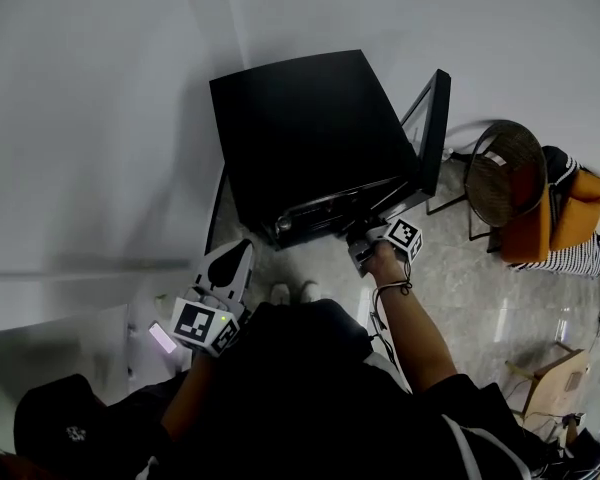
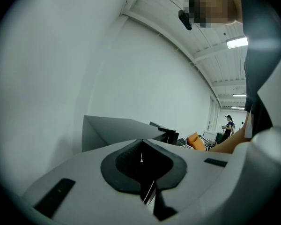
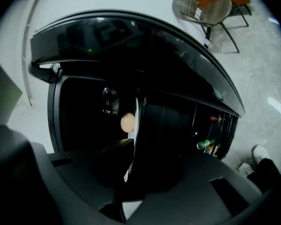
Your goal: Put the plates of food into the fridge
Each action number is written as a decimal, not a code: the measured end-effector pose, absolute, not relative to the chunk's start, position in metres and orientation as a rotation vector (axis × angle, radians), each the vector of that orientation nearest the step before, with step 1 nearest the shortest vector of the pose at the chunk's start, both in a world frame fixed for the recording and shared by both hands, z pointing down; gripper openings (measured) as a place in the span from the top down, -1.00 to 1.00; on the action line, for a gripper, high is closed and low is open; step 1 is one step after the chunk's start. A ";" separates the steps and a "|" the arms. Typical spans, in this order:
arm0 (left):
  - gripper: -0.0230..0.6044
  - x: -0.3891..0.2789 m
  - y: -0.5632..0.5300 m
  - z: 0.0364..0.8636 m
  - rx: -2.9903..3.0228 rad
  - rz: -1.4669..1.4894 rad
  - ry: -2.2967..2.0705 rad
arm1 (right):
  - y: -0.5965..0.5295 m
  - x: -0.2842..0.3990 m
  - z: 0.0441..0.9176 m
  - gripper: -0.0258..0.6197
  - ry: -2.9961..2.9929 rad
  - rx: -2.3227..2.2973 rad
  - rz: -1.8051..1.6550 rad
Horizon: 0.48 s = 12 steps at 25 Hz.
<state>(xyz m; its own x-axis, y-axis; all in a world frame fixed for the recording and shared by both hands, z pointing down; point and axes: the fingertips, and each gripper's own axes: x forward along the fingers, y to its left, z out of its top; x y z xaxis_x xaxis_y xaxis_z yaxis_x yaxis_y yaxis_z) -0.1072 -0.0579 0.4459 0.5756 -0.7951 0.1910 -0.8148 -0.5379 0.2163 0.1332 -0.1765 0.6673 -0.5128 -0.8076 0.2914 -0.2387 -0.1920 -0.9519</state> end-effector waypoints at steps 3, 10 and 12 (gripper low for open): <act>0.85 -0.103 -0.056 0.447 2.542 0.102 -1.300 | -0.163 0.135 0.653 0.81 1.709 -1.212 -1.696; 0.85 -0.092 -0.053 0.444 2.561 0.099 -1.260 | -0.145 0.124 0.611 0.84 1.820 -1.108 -1.582; 0.85 -0.091 -0.051 0.444 2.562 0.099 -1.255 | -0.140 0.116 0.598 0.84 1.857 -1.074 -1.562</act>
